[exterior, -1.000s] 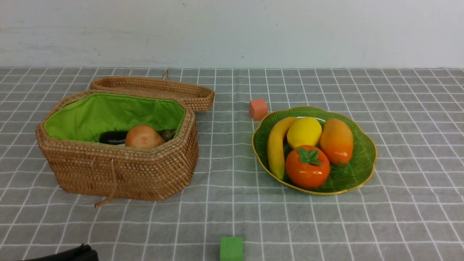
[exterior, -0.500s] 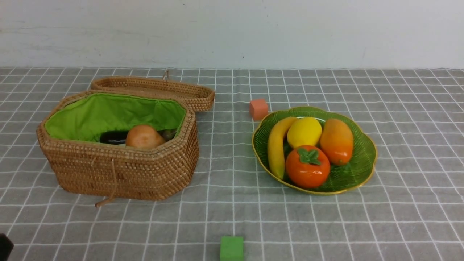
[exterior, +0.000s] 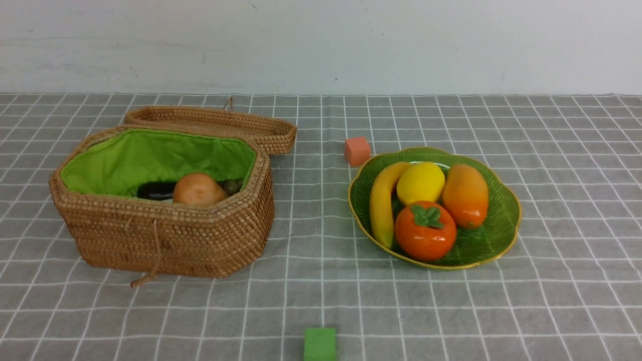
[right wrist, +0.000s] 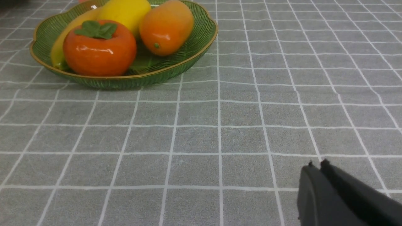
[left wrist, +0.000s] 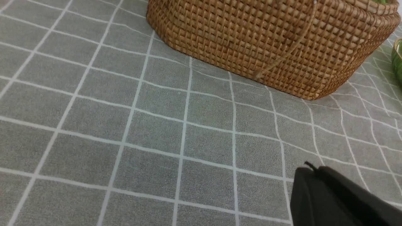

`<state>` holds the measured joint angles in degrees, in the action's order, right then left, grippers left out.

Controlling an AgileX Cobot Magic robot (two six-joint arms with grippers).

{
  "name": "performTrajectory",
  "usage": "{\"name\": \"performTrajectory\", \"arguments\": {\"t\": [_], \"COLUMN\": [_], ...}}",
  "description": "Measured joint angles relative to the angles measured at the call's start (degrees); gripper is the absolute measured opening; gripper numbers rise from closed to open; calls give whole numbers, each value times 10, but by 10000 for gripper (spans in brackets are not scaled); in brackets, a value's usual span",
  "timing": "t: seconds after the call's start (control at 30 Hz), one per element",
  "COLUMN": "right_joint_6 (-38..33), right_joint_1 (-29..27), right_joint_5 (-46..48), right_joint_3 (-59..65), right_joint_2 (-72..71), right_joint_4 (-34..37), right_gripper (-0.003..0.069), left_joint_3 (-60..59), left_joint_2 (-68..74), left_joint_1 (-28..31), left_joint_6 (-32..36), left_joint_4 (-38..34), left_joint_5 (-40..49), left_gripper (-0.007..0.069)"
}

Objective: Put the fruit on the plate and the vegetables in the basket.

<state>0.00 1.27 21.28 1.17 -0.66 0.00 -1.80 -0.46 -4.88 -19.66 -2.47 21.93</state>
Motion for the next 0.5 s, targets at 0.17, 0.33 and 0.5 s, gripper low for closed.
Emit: {"name": "performTrajectory", "arguments": {"t": [0.17,0.33,0.5], "right_joint_6": [0,0,0], "right_joint_1": [0,0,0], "right_joint_5": [0,0,0], "right_joint_3": [0,0,0], "right_joint_2": [0,0,0], "right_joint_4": [0,0,0], "right_gripper": [25,31,38], "left_joint_3": [0,0,0], "left_joint_2": [0,0,0], "left_joint_1": [0,0,0], "left_joint_6": [-1,-1,-1], "left_joint_4": [2,2,2], "left_joint_5": [-1,-1,-1], "left_gripper": [-13,-13,-13]}}
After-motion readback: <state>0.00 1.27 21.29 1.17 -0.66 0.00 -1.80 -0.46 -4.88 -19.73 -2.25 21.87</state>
